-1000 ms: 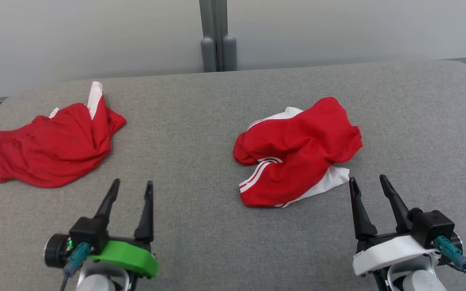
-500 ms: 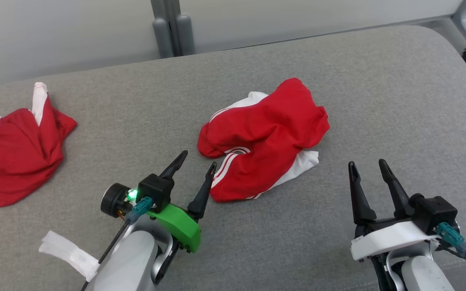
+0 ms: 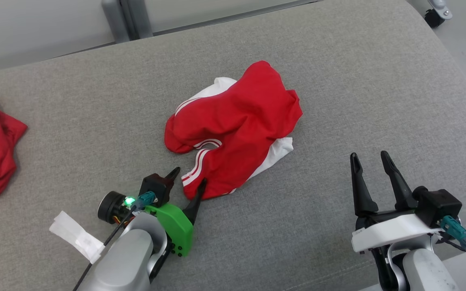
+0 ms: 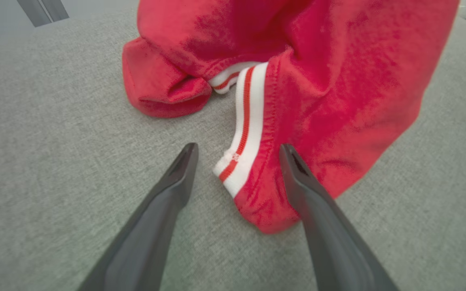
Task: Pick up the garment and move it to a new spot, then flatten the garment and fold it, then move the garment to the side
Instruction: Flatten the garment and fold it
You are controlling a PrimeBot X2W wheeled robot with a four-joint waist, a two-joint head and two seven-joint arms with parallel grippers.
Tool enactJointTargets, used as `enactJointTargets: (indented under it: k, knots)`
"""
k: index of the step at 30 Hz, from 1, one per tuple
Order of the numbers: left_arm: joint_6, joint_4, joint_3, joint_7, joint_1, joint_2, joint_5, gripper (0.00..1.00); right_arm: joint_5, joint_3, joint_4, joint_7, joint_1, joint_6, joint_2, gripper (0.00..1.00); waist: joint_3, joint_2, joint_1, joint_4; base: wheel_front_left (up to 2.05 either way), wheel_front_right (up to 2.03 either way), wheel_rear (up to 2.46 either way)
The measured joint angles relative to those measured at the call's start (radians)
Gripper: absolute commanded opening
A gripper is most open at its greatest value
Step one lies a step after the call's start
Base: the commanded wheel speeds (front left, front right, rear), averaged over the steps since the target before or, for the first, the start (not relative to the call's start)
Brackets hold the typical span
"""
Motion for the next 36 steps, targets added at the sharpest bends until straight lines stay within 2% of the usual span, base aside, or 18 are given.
enactJointTargets:
  k: [1, 2, 3, 10, 15, 25, 36]
  knots:
    - [0.000, 0.014, -0.007, -0.001, -0.002, -0.002, -0.008, 1.00, 0.000, 0.000, 0.000, 0.000, -0.001, 0.000, 0.000, 1.00, 0.004, 0.0000, 0.0000, -0.003, 0.00, 0.00, 0.00]
    - [0.000, 0.027, -0.021, -0.002, -0.005, -0.006, -0.017, 0.47, 0.000, 0.000, 0.000, 0.000, -0.002, 0.000, 0.000, 1.00, 0.007, 0.0000, 0.0000, -0.006, 0.00, 0.00, 0.00]
    - [0.000, 0.030, -0.033, -0.002, -0.008, -0.009, -0.026, 0.00, 0.002, -0.002, 0.000, 0.000, -0.002, 0.000, 0.000, 1.00, 0.009, 0.0000, 0.0000, -0.009, 0.00, 0.00, 0.00]
    - [0.000, 0.005, -0.070, -0.007, -0.017, -0.016, -0.075, 0.00, 0.006, -0.014, -0.001, 0.000, 0.000, 0.000, 0.000, 1.00, -0.007, 0.0000, 0.0000, 0.006, 0.00, 0.00, 0.00]
    - [0.005, -0.111, -0.001, -0.008, -0.007, -0.001, -0.079, 0.00, 0.007, -0.021, 0.000, 0.000, 0.013, 0.000, 0.000, 1.00, -0.027, 0.0000, 0.0000, 0.036, 0.00, 0.00, 0.00]
    - [0.076, -0.375, 0.166, -0.010, 0.149, 0.115, -0.064, 0.00, 0.010, -0.032, 0.006, 0.000, 0.051, 0.000, 0.001, 1.00, -0.070, 0.0000, 0.0000, 0.131, 0.00, 0.00, 0.00]
    - [0.196, -0.594, 0.308, 0.008, 0.382, 0.257, -0.115, 0.00, 0.013, -0.035, 0.015, 0.000, 0.068, 0.000, 0.001, 1.00, -0.109, 0.0000, 0.0000, 0.242, 0.00, 0.00, 0.00]
